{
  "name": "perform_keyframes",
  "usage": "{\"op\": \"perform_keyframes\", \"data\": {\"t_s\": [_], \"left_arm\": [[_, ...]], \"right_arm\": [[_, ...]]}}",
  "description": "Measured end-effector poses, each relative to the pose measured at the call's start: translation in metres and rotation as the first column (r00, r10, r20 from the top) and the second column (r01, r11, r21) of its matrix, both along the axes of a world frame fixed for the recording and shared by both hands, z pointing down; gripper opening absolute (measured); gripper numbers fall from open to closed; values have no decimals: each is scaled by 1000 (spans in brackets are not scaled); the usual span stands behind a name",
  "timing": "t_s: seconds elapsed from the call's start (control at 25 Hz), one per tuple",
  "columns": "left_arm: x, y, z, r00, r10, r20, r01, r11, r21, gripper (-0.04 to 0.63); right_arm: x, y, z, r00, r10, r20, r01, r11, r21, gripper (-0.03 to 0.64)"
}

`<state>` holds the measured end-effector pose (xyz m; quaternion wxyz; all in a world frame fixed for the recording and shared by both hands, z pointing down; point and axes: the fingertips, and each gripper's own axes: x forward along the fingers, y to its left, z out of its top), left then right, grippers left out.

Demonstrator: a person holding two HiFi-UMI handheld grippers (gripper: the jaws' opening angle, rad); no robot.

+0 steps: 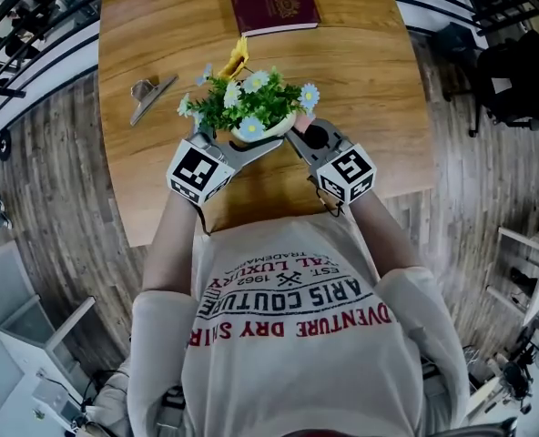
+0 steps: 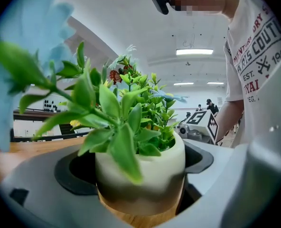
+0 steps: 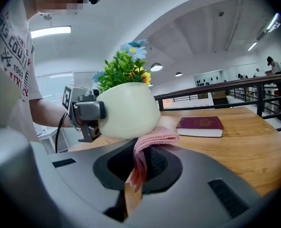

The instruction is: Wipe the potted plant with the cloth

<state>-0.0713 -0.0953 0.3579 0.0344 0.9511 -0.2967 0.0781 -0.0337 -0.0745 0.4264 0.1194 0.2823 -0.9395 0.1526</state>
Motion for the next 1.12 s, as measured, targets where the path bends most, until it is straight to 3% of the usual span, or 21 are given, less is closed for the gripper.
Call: {"op": "perform_keyframes", "data": {"t_s": [0.36, 0.68, 0.88, 1.12], "left_arm": [[19, -1, 18, 1000, -6, 27, 5, 1000, 26, 541], [49, -4, 55, 997, -1, 71, 2, 1000, -11, 541], [72, 3, 90, 993, 18, 119, -14, 999, -37, 541], [95, 10, 131, 992, 26, 124, -17, 997, -71, 541]], "right_arm": [[49, -36, 14, 986, 164, -32, -165, 986, -39, 37], [102, -58, 35, 955, 277, -105, -283, 958, -47, 37], [131, -75, 40, 944, 308, -117, -312, 950, -18, 37], [157, -84, 52, 938, 316, -143, -318, 948, 10, 37]]}}
